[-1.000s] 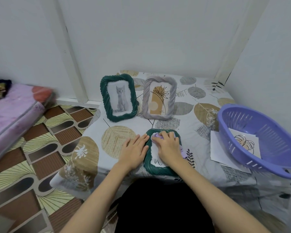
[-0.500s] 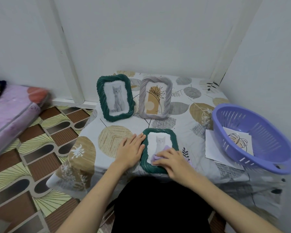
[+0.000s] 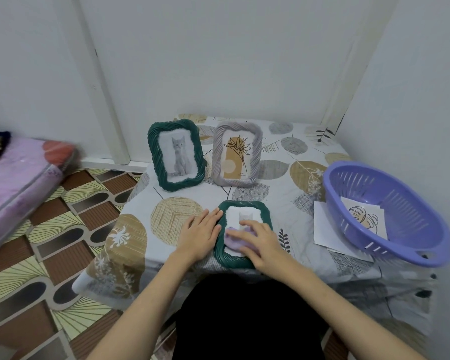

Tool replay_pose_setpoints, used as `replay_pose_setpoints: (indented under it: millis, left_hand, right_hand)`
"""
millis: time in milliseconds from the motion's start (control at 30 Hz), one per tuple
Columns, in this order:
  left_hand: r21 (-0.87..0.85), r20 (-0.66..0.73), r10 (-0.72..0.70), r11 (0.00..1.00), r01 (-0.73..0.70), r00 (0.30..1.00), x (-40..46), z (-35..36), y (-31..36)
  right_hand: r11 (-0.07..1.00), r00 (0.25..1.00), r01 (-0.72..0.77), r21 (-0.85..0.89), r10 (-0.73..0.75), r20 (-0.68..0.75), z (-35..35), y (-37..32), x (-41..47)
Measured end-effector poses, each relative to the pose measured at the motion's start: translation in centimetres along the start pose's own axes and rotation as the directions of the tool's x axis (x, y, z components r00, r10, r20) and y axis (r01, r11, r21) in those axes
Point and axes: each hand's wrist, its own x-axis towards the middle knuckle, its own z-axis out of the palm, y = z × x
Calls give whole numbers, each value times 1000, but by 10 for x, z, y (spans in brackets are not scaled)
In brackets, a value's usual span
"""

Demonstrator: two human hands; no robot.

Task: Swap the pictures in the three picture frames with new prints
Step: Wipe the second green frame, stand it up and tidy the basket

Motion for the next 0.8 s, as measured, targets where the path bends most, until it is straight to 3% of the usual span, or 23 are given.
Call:
replay_pose_setpoints:
  millis: [100, 200, 367, 433, 533, 700, 800]
  left_hand:
    - [-2, -2, 4, 1000, -4, 1000, 0, 0, 0]
    - [-11, -9, 6, 1000, -6, 1000, 0, 0, 0]
    - [-14, -7, 1, 1000, -1, 1000, 0, 0, 0]
    - [-19, 1, 1, 1000, -1, 1000, 0, 0, 0]
    - [-16, 1, -2, 1000, 2, 1000, -1, -1, 2]
    - [9, 4, 0, 1000, 0, 1000, -2, -2, 2]
    - [-11, 9, -2, 1000, 2, 1000, -2, -2, 3]
  right_hand:
    - [989, 995, 1, -148, -16, -99, 6, -2, 2]
    - [998, 994, -12, -56, 6, -111, 11, -5, 5]
    - [989, 984, 136, 50, -141, 108, -6, 7, -11]
    - [997, 989, 63, 33, -67, 129, -21, 26, -8]
    - [999, 997, -45, -3, 45, 64, -27, 34, 5]
    - [987, 989, 150, 56, -151, 5, -16, 12, -31]
    - [992, 991, 127, 2, -126, -47, -24, 32, -31]
